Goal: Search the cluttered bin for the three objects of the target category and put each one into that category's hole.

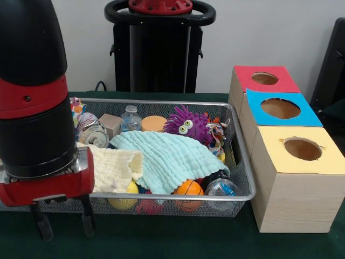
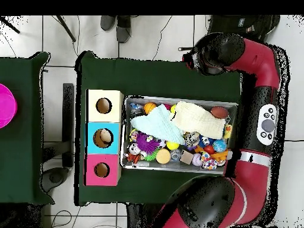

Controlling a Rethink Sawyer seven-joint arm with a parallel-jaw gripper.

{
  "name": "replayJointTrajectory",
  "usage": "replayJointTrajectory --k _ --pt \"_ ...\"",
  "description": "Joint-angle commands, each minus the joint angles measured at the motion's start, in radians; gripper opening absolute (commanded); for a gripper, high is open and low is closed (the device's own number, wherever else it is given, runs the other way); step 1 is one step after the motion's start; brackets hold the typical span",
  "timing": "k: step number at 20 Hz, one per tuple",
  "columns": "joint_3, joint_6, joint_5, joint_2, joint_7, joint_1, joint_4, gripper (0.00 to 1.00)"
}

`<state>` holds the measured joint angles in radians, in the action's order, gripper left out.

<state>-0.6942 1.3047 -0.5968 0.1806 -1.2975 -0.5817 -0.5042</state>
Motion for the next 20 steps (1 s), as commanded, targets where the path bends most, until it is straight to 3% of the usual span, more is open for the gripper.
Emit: replayJointTrajectory --k 1,7,12,20 --pt "0.055 -0.120 0.002 0.079 0.144 -0.024 -0.165 1.00" --pt "0.075 -0.137 0.013 0.096 0.111 -0.029 -0.208 1.00" --pt "0.109 -0.184 0.042 0.159 0.058 -0.046 -0.325 1.00" --pt "0.130 -0.194 0.066 0.210 0.031 -0.059 -0.414 1.00"
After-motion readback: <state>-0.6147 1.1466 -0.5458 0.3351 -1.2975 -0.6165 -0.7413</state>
